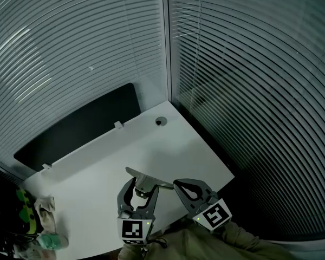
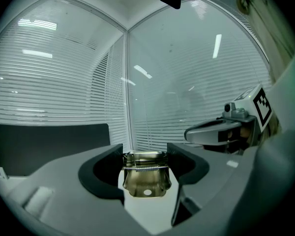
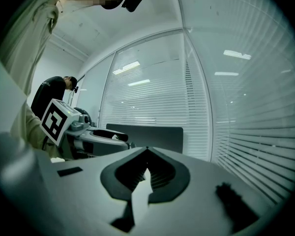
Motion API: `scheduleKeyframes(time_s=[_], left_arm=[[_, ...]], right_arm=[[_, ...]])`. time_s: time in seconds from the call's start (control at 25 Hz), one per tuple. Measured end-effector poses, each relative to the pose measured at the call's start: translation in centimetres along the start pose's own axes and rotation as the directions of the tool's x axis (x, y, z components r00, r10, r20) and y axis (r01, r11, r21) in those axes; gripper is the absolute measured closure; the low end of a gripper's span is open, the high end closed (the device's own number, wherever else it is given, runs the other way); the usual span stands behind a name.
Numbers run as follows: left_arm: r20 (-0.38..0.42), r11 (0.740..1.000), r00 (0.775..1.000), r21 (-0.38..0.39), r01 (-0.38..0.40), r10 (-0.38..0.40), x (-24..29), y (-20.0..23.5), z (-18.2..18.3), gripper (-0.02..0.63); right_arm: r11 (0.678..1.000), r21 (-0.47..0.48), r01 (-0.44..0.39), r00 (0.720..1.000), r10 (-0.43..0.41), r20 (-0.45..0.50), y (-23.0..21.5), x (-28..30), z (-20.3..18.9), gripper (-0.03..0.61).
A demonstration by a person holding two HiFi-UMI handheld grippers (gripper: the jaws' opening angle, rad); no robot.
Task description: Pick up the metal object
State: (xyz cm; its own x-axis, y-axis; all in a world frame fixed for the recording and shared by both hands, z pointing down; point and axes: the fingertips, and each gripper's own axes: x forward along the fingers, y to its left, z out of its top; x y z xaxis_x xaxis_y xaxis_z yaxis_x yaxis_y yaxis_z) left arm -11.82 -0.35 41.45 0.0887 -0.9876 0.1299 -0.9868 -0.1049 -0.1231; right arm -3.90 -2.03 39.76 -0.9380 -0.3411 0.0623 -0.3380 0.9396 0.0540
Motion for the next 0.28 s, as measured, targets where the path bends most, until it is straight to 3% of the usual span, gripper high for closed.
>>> scheduleKeyframes(time_s=[0.28], left_arm=[[-0.006, 1.000, 1.000, -0.019, 0.000, -0.001, -0.03, -0.11, 0.26, 0.325]], right_arm=[[1.000, 0.002, 0.005, 1.000, -0.005, -0.002, 0.01, -0.08, 0.09, 0.575]])
